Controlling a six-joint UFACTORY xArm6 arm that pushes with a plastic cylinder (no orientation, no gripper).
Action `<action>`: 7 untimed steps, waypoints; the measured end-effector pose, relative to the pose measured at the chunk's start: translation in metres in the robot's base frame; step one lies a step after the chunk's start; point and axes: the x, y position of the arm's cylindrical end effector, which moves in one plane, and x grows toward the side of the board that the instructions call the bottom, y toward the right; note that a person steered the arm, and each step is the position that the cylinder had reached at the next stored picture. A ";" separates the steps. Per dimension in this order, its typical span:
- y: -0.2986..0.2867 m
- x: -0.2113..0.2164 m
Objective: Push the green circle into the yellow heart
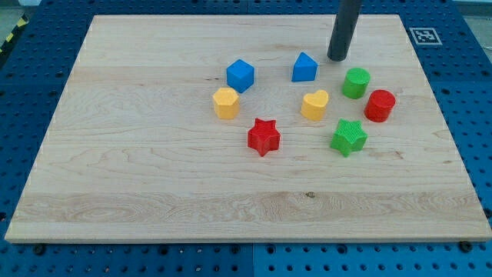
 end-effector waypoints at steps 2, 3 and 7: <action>0.000 0.009; 0.010 0.038; 0.076 0.049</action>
